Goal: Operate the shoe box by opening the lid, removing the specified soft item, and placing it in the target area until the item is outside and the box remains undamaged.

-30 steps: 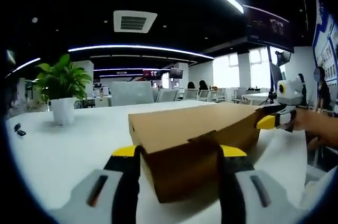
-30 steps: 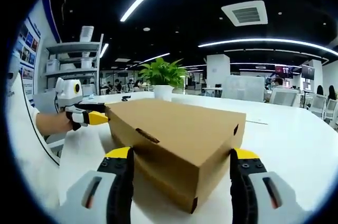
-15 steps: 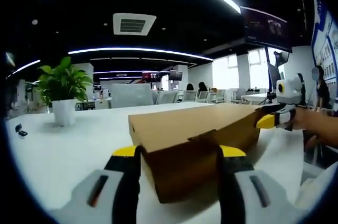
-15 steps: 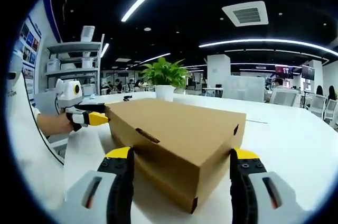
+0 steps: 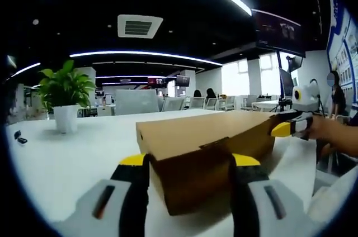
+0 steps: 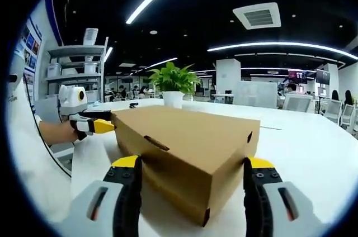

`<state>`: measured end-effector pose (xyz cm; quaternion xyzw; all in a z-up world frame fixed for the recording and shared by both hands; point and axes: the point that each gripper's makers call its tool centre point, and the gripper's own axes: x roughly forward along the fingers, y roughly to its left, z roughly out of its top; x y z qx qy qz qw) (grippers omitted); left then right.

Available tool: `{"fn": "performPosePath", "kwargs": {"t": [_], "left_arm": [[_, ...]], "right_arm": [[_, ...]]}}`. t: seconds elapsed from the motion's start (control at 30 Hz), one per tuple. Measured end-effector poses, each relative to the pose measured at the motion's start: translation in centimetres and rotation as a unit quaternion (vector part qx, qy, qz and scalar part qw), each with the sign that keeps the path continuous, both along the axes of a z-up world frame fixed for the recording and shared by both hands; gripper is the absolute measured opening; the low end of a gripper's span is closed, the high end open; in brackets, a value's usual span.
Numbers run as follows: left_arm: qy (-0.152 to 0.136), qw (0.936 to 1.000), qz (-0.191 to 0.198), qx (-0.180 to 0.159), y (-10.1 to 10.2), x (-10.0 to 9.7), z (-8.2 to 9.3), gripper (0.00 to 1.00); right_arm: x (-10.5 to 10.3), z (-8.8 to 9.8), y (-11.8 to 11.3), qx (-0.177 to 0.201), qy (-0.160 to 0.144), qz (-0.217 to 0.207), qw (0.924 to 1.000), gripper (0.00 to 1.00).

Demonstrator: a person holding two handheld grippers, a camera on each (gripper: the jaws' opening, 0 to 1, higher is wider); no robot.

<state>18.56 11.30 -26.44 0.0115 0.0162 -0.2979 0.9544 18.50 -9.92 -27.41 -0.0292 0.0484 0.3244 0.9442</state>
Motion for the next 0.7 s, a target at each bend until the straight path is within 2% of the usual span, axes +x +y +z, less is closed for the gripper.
{"fn": "performPosePath", "kwargs": {"t": [0.33, 0.43, 0.47, 0.5, 0.53, 0.57, 0.6, 0.63, 0.67, 0.7], "left_arm": [[-0.007, 0.9999, -0.008, 0.005, 0.0, -0.4, 0.0, 0.59], [-0.019, 0.9995, -0.017, 0.019, 0.1, -0.5, -0.2, 0.56], [-0.010, 0.9983, -0.031, 0.048, 0.4, -0.6, -1.1, 0.54], [-0.005, 0.9981, -0.034, 0.051, 0.7, -0.6, -1.3, 0.50], [0.000, 0.9978, -0.037, 0.054, 1.0, -0.6, -1.6, 0.47], [-0.016, 0.9963, -0.046, 0.071, 1.3, -0.7, -1.7, 0.46], [-0.042, 0.9940, -0.045, 0.090, 1.7, -0.8, -1.5, 0.47], [-0.056, 0.9914, -0.035, 0.113, 2.3, -0.9, -1.6, 0.50], [-0.064, 0.9887, -0.033, 0.131, 2.7, -1.1, -1.6, 0.52], [-0.091, 0.9812, -0.042, 0.165, 2.8, -1.6, -1.4, 0.55]], "right_arm": [[-0.3, 0.1, -0.1, -0.006, 0.002, 0.000, 1.0000, 0.75], [-0.3, -0.3, -0.3, -0.025, -0.022, 0.002, 0.9994, 0.74], [-0.4, -1.0, -0.6, -0.056, -0.027, -0.001, 0.9981, 0.69], [-0.6, -1.6, -1.2, -0.103, -0.031, -0.013, 0.9941, 0.63], [-0.8, -2.3, -1.9, -0.149, -0.035, -0.026, 0.9878, 0.62], [-1.0, -2.1, -2.1, -0.159, -0.050, -0.031, 0.9855, 0.62], [-1.3, -1.9, -2.6, -0.186, -0.067, -0.035, 0.9797, 0.62], [-1.7, -1.7, -2.8, -0.204, -0.083, -0.042, 0.9745, 0.61], [-1.8, -1.6, -2.9, -0.210, -0.090, -0.045, 0.9725, 0.59], [-2.0, -1.2, -3.1, -0.232, -0.112, -0.046, 0.9651, 0.56]]}}
